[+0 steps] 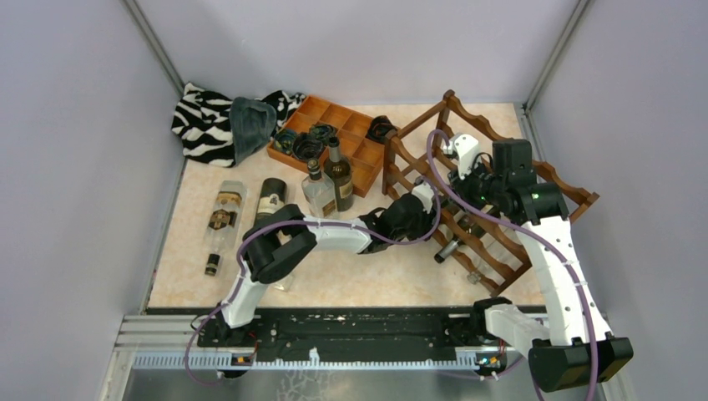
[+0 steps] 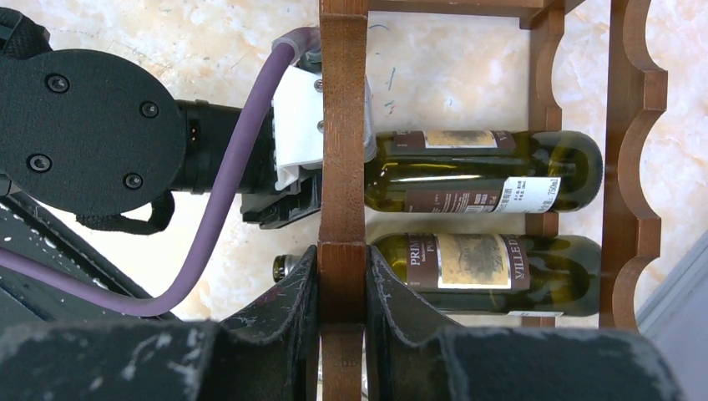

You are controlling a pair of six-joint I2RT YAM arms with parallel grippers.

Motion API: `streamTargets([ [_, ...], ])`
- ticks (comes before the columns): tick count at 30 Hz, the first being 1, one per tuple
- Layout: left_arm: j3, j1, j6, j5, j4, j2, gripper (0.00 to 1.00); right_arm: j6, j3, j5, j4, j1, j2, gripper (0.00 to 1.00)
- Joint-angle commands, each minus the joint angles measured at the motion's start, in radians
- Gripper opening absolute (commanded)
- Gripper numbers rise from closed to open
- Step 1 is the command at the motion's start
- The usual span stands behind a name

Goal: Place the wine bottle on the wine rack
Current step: Place the wine bottle in the wine rack.

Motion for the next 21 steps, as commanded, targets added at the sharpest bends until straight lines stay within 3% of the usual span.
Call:
streamTargets([
  [1, 0.03, 0.006, -0.038, 0.0, 0.092, -0.032, 0.55, 0.037, 0.02, -0.149, 0.057, 0.011, -0.05, 0.0],
  [21, -0.223, -0.001, -0.049, 0.073, 0.027, -0.231, 0.58, 0.037, 0.005, -0.129, 0.068, 0.01, -0.054, 0.0],
])
